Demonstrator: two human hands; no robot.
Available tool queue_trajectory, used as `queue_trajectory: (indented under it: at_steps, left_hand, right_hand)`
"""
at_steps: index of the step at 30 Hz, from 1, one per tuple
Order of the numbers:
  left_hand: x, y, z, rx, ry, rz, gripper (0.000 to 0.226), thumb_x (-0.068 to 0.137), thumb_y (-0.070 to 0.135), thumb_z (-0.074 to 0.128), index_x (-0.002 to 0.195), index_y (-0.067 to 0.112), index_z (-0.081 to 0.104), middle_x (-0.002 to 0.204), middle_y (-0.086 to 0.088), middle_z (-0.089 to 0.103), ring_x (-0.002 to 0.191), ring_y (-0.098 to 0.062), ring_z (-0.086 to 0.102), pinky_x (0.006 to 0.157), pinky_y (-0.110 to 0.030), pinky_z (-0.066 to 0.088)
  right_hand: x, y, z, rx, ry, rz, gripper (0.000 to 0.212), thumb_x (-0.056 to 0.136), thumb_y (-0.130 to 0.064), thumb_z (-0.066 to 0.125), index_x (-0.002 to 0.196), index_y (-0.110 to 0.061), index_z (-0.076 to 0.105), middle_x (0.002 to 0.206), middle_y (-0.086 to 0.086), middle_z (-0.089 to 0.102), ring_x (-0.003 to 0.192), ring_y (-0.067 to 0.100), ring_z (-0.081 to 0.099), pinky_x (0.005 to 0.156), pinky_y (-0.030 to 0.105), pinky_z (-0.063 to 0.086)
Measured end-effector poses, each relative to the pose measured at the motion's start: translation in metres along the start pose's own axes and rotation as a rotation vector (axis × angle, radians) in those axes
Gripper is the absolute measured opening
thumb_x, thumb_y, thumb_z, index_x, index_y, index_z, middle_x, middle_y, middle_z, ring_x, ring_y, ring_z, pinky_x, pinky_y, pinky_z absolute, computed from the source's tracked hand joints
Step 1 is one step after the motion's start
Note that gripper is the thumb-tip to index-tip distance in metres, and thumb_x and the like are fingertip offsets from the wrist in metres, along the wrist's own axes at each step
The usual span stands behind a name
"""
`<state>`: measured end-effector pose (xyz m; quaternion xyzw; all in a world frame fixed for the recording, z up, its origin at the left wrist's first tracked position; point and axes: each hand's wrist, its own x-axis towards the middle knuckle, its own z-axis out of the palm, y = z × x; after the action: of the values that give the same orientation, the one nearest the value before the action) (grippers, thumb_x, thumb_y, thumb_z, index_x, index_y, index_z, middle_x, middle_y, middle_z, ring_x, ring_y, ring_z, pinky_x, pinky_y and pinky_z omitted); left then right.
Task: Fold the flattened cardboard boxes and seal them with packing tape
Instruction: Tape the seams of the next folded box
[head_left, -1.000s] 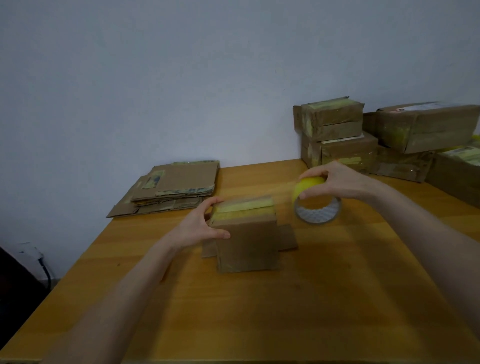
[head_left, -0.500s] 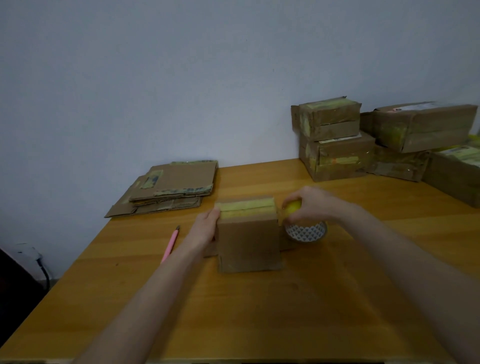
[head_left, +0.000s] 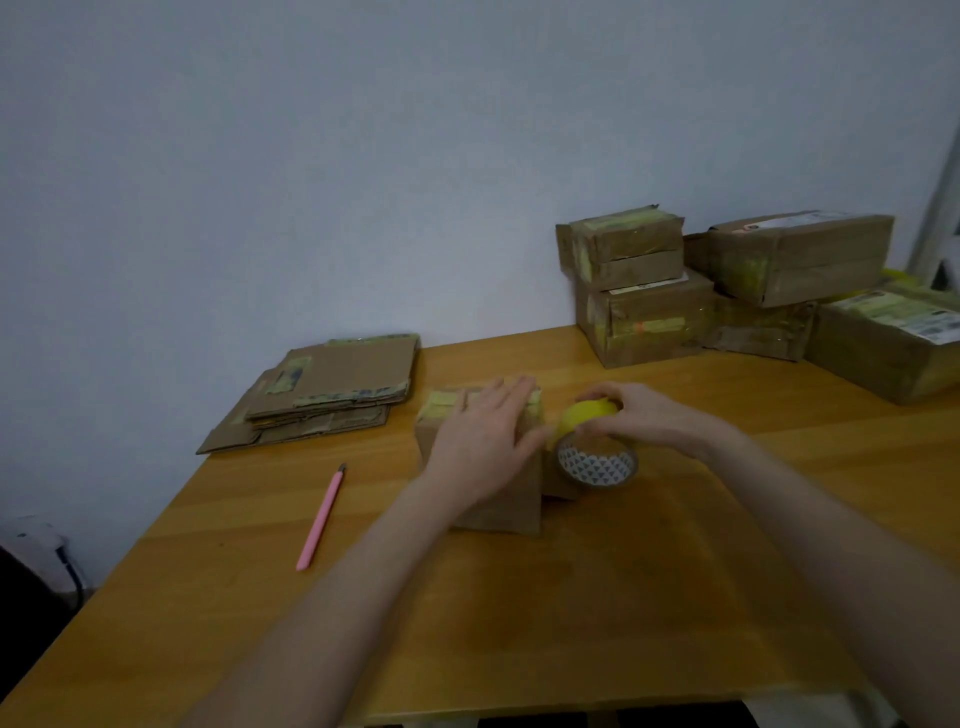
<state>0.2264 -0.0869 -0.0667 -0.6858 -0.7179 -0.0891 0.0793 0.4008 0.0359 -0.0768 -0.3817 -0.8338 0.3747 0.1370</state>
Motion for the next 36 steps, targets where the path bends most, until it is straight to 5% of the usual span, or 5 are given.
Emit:
queue_trajectory:
  at_steps: [15, 21, 25, 30, 36]
  left_hand:
    - [-0.003, -0.006, 0.025, 0.148, -0.015, 0.009, 0.055, 0.102, 0.044, 0.024, 0.152, 0.028, 0.010, 0.159, 0.007, 0.012, 0.147, -0.015, 0.010, 0.119, -0.042, 0.013]
    - [-0.016, -0.014, 0.018, 0.019, 0.152, 0.043, 0.053, 0.098, 0.043, 0.039, 0.146, 0.022, 0.034, 0.152, 0.002, 0.034, 0.139, -0.015, 0.030, 0.115, -0.039, 0.026]
    - [-0.057, -0.054, 0.012, 0.000, 0.387, -0.214, 0.036, 0.094, 0.032, 0.050, 0.128, 0.020, 0.050, 0.124, 0.002, 0.052, 0.108, -0.010, 0.051, 0.082, -0.019, 0.044]
    - [-0.089, -0.122, 0.022, 0.067, -0.018, -0.767, 0.040, 0.096, 0.035, 0.048, 0.130, 0.015, 0.044, 0.128, -0.009, 0.048, 0.114, -0.023, 0.051, 0.089, -0.034, 0.050]
    - [-0.094, -0.152, 0.039, 0.035, -0.163, -0.880, 0.022, 0.096, 0.026, 0.050, 0.109, 0.010, 0.057, 0.094, -0.006, 0.058, 0.080, -0.017, 0.061, 0.073, -0.031, 0.057]
  right_hand:
    - [-0.018, 0.019, -0.017, -0.059, 0.100, -0.024, 0.068, 0.072, -0.037, 0.079, 0.132, -0.015, 0.055, 0.122, 0.003, 0.058, 0.108, 0.020, 0.056, 0.091, 0.035, 0.052]
    - [-0.015, 0.019, -0.003, -0.083, 0.176, -0.013, 0.069, 0.075, -0.043, 0.076, 0.133, -0.014, 0.051, 0.121, 0.004, 0.056, 0.100, 0.015, 0.051, 0.080, 0.026, 0.047]
    - [-0.010, 0.014, 0.002, -0.108, 0.204, 0.013, 0.066, 0.074, -0.049, 0.074, 0.128, -0.014, 0.054, 0.121, 0.007, 0.058, 0.098, 0.018, 0.054, 0.077, 0.029, 0.048]
    - [-0.006, 0.000, 0.013, -0.125, 0.221, 0.008, 0.066, 0.073, -0.048, 0.076, 0.125, -0.011, 0.056, 0.119, 0.009, 0.060, 0.100, 0.021, 0.056, 0.078, 0.031, 0.049]
    - [-0.013, 0.001, 0.010, -0.068, 0.216, 0.029, 0.068, 0.072, -0.047, 0.077, 0.125, -0.011, 0.056, 0.119, 0.007, 0.060, 0.104, 0.021, 0.057, 0.080, 0.030, 0.048]
